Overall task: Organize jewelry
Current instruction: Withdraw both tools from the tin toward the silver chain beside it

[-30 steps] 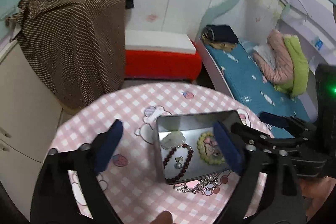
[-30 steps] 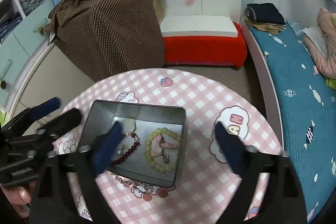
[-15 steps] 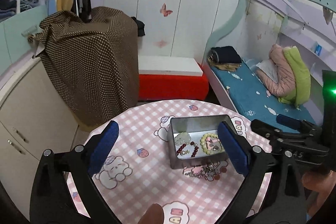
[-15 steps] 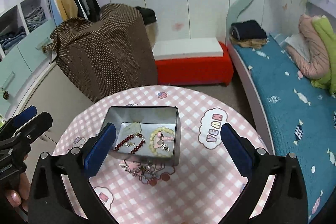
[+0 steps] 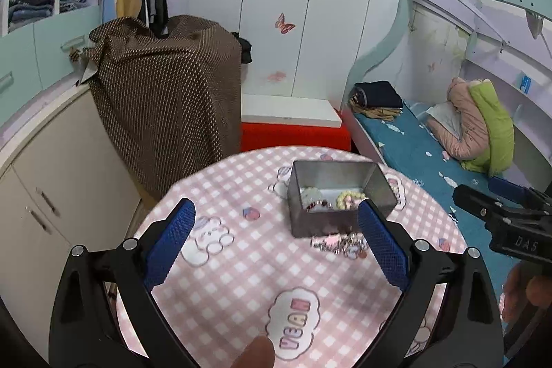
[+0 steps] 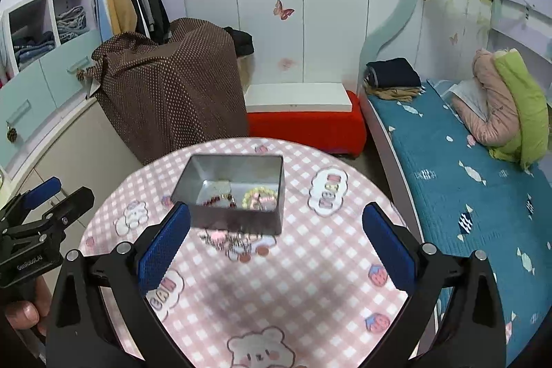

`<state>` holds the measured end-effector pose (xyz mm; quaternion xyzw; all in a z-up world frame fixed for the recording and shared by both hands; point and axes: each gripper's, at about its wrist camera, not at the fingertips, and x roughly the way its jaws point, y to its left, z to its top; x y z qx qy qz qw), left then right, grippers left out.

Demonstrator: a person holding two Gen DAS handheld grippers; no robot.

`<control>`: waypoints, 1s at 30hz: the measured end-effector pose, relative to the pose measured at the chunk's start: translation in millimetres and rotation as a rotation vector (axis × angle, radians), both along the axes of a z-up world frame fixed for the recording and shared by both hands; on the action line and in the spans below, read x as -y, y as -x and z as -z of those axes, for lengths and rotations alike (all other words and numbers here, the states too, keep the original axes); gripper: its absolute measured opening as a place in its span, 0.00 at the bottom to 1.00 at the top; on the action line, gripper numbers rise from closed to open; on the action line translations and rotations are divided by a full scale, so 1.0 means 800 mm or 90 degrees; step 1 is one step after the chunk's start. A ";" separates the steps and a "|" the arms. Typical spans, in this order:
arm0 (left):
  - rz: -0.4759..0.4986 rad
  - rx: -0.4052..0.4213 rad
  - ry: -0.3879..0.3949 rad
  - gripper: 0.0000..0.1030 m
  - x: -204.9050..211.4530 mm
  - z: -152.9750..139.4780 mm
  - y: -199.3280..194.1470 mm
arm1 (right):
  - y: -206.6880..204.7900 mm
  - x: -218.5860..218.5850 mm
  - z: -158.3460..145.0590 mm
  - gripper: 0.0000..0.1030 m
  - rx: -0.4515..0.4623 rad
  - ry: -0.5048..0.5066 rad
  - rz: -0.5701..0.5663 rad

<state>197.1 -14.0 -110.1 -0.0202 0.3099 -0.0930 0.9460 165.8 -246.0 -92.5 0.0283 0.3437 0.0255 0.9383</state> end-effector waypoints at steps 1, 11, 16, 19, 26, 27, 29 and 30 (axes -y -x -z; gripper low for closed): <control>-0.001 0.000 -0.001 0.92 -0.001 0.003 0.003 | 0.004 -0.001 0.003 0.93 -0.001 0.002 0.001; -0.007 0.005 -0.031 0.92 0.004 0.023 0.034 | 0.023 -0.019 0.028 0.93 -0.014 0.015 -0.010; -0.016 0.017 -0.029 0.92 -0.001 0.019 0.047 | 0.036 -0.028 0.021 0.93 -0.001 0.019 -0.014; -0.023 0.028 -0.024 0.92 -0.005 0.016 0.053 | 0.044 -0.032 0.020 0.93 0.006 0.018 -0.013; -0.027 0.020 -0.025 0.92 -0.009 0.026 0.051 | 0.014 -0.041 0.054 0.93 -0.032 0.037 -0.026; -0.027 0.017 -0.026 0.92 -0.010 0.028 0.049 | 0.010 -0.041 0.059 0.93 -0.038 0.038 -0.029; -0.028 0.010 -0.028 0.92 -0.011 0.034 0.044 | -0.004 -0.044 0.073 0.93 -0.057 0.037 -0.037; -0.028 0.006 -0.027 0.92 -0.012 0.038 0.041 | -0.008 -0.045 0.079 0.93 -0.063 0.038 -0.039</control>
